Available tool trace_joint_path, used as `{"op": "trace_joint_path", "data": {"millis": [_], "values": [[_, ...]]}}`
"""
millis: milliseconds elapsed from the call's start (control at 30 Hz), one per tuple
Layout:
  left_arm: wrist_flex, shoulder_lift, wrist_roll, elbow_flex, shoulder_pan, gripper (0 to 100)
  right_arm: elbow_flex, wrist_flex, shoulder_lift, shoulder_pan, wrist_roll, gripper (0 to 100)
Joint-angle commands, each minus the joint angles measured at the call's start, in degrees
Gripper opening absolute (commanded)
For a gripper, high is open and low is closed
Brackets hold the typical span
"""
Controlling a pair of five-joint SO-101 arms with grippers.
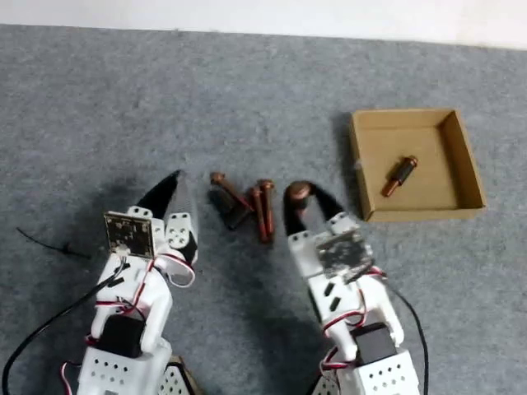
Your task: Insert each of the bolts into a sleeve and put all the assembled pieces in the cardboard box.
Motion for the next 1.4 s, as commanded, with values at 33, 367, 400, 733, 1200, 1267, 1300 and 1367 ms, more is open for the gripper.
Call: {"op": "trace_joint_path", "data": {"millis": [33, 367, 400, 733, 1200, 1267, 1300, 1367], "values": [[2.5, -0.6, -0.6, 1.1, -2.6, 1, 5.9, -3.7, -0.6, 6.2, -4.9, 0.5], [3.9, -0.7, -0.6, 1.1, -2.7, 1, -13.7, -6.0, 25.8, 12.1, -7.4, 0.5], [3.9, -0.7, -0.6, 1.1, -2.7, 1, -16.6, -8.0, 30.5, 12.6, -7.4, 0.5], [3.8, -0.7, -0.7, 1.1, -2.7, 1, -49.3, -13.8, 83.6, 22.8, -25.9, 0.5], [3.6, -0.7, -0.7, 1.1, -2.4, 1, -63.5, -13.9, 110.5, 31.3, -33.5, 0.5], [3.6, -0.7, -0.7, 1.1, -2.4, 1, -63.5, -13.9, 110.5, 32.0, -33.5, 0.5], [3.6, -0.7, -0.7, 1.1, -2.4, 1, -63.5, -13.9, 110.5, 32.7, -33.6, 0.5], [3.6, -0.7, -0.7, 1.1, -2.4, 1, -63.5, -13.9, 110.5, 33.8, -33.7, 0.5]]}}
